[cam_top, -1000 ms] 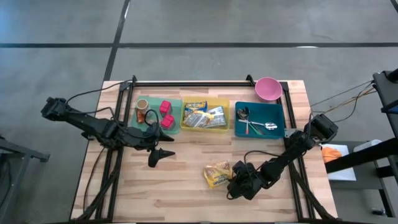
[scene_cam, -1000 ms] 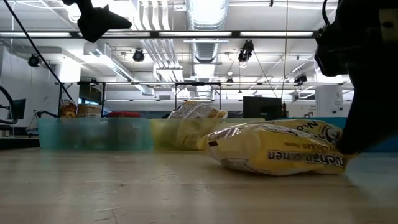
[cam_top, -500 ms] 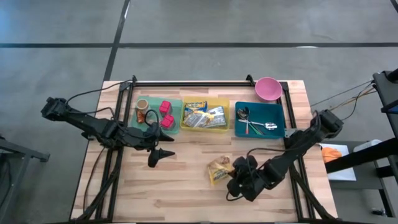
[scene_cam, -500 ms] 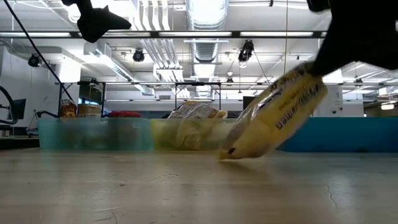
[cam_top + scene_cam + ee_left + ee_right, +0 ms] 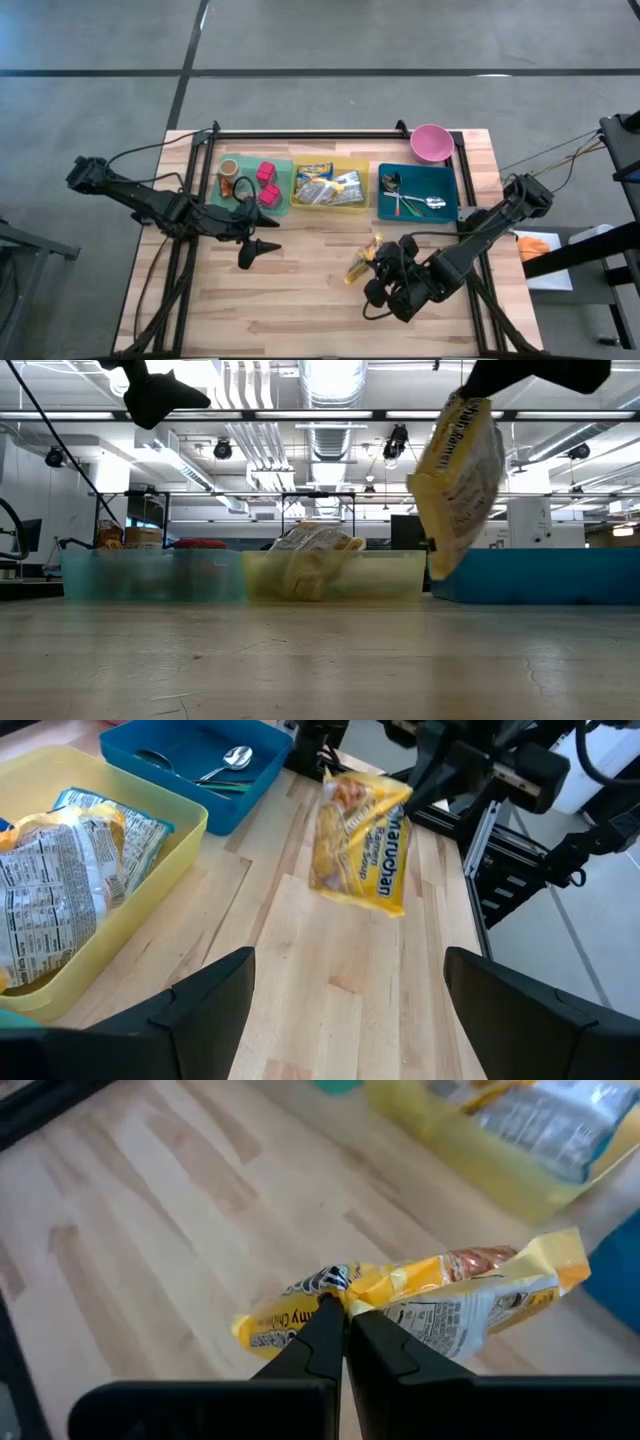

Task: Pick & Place Food Item
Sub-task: Put the yellow noodle pack into the yellow bin

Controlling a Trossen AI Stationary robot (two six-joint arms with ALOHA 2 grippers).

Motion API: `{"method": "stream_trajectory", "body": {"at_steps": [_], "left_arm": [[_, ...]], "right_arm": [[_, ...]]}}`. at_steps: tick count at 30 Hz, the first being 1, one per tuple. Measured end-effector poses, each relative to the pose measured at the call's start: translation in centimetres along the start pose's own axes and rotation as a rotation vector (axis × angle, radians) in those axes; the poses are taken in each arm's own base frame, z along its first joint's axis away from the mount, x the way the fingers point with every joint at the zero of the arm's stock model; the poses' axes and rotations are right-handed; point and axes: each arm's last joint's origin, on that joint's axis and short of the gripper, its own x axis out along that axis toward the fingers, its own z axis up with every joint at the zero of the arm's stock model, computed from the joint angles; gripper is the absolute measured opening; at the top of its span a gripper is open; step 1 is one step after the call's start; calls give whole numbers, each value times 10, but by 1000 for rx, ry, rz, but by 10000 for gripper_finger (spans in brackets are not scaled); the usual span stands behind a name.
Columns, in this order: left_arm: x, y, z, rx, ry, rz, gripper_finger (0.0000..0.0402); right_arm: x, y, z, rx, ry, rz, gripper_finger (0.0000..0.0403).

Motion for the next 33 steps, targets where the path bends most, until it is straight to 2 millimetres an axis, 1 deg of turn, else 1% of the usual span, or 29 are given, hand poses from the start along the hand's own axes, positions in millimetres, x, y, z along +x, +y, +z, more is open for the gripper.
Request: {"method": "stream_trajectory", "body": {"at_steps": [5, 16, 23, 29, 33], "left_arm": [[0, 0, 0, 0, 0, 0, 333], [0, 0, 0, -1, 0, 0, 333], [0, 0, 0, -1, 0, 0, 333], [0, 0, 0, -1, 0, 0, 333], [0, 0, 0, -3, 0, 0, 333]], "right_arm": [[0, -5, 18, -11, -30, -20, 8], [0, -29, 63, -1, -84, -53, 8], [2, -43, 85, -1, -108, -83, 8], [7, -57, 103, -4, -116, -117, 8], [16, -67, 115, -21, -86, -141, 8]]}}
